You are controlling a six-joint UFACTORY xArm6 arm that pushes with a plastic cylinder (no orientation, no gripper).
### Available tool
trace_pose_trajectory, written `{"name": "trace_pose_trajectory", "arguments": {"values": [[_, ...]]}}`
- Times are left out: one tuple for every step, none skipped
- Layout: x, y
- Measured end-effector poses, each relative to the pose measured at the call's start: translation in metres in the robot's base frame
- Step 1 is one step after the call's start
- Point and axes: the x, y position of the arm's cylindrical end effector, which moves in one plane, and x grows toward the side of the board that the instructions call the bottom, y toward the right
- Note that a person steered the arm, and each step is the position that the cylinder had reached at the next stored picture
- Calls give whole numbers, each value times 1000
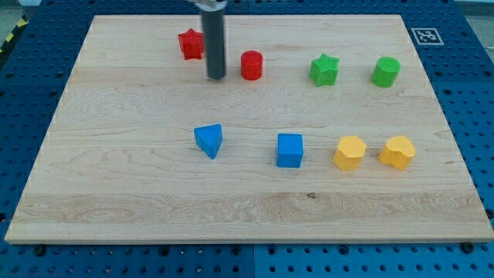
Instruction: Move the red blocks parallel to each other
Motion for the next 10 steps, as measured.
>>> {"name": "trace_pose_trajectory", "arguments": {"values": [[-3, -83], [-55, -149], [-125, -154], [-134, -124], [-121, -100], [-96, -76], [-78, -45], [-74, -35], [-74, -35], [-81, -36]]}}
